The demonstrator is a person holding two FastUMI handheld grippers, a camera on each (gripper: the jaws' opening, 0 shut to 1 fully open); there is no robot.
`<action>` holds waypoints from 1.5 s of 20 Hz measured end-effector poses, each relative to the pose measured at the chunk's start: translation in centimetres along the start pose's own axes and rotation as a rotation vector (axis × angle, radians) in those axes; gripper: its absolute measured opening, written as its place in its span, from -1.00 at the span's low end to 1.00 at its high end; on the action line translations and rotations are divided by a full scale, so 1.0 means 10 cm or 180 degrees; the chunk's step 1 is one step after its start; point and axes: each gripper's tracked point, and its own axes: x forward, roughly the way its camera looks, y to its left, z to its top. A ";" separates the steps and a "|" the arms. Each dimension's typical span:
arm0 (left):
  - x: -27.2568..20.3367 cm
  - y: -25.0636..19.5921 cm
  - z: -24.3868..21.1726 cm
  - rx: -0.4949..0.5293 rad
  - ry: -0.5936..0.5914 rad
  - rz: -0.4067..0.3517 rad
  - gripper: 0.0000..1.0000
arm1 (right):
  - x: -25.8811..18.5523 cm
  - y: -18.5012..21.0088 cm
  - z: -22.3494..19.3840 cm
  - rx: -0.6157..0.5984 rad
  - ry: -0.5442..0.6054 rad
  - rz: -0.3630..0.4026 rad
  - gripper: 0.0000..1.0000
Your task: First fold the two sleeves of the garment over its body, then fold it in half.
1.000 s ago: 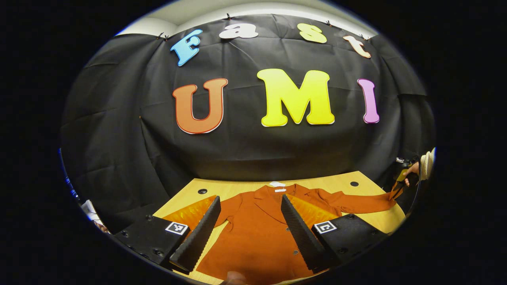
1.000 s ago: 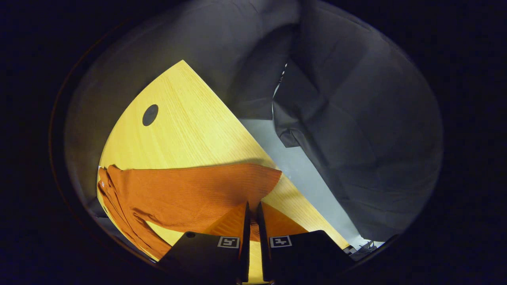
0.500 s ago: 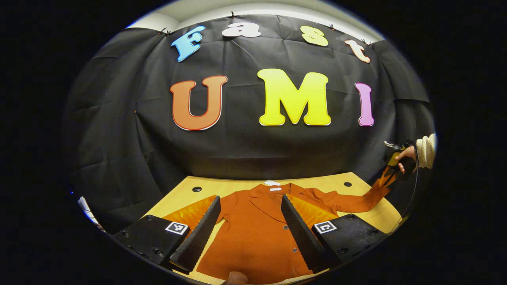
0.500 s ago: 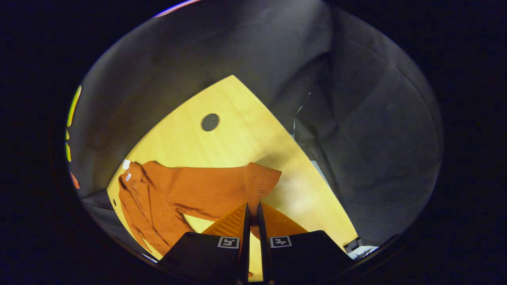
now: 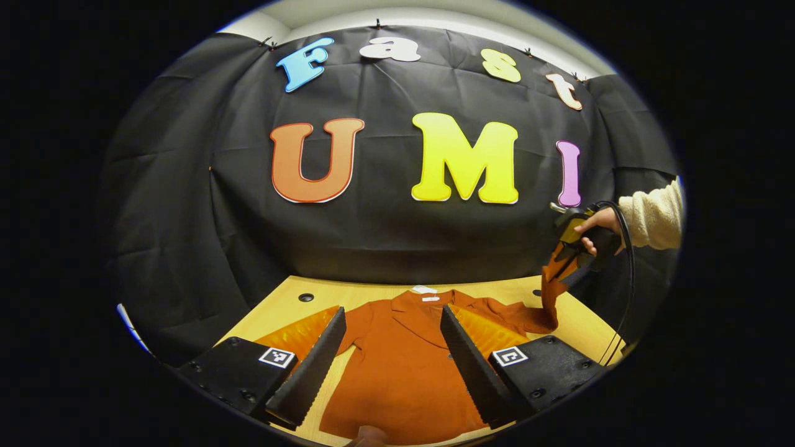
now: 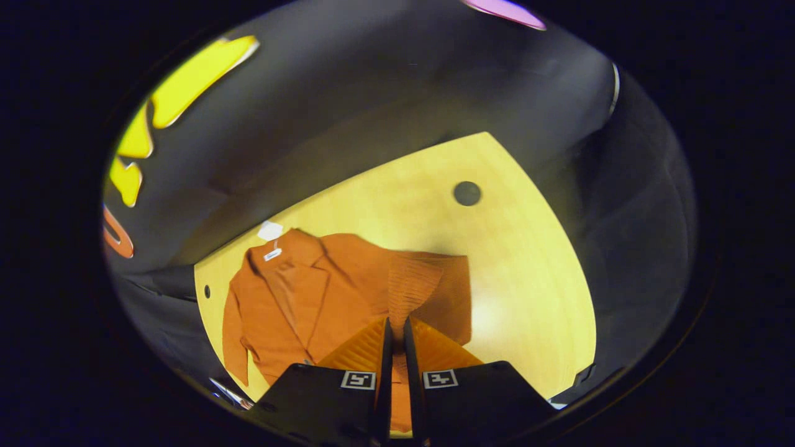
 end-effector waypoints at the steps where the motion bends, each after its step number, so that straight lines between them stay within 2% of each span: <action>1: -0.01 0.06 0.00 -0.0012 -0.0010 0.0002 0.99 | 0.02 0.22 -0.02 -0.0091 0.0009 0.0034 -0.74; 6: 0.00 0.37 -0.09 -0.0146 0.0055 0.0052 0.99 | 0.18 1.31 -0.31 -0.0433 0.0153 0.0203 -0.74; 11: -0.01 0.55 -0.14 -0.0186 0.0094 0.0073 0.99 | 0.40 2.05 -0.65 -0.0734 0.0304 0.0214 -0.74; 14: 0.00 0.53 -0.25 -0.0290 0.0165 -0.0058 0.98 | 0.52 2.44 -0.88 -0.0798 0.0401 0.0326 -0.74; 18: 0.01 0.67 -0.34 -0.0341 0.0228 -0.0029 0.99 | 0.76 2.97 -1.14 -0.0811 0.0484 0.0515 -0.74; 22: 0.04 0.79 -0.47 -0.0361 0.0293 0.0012 0.92 | 1.15 3.30 -1.45 -0.0856 0.0625 0.0515 -0.73; 23: 0.04 0.80 -0.49 -0.0341 0.0303 0.0017 0.94 | 1.22 3.35 -1.52 -0.0847 0.0674 0.0516 -0.78; 26: 0.02 0.82 -0.59 -0.0374 0.0385 -0.0014 0.93 | 1.43 3.44 -1.68 -0.0830 0.0795 0.0486 -0.73; 30: -0.03 0.99 -0.71 -0.0379 0.0449 0.0074 0.93 | 1.63 3.52 -1.73 -0.0852 0.0789 0.0438 -0.73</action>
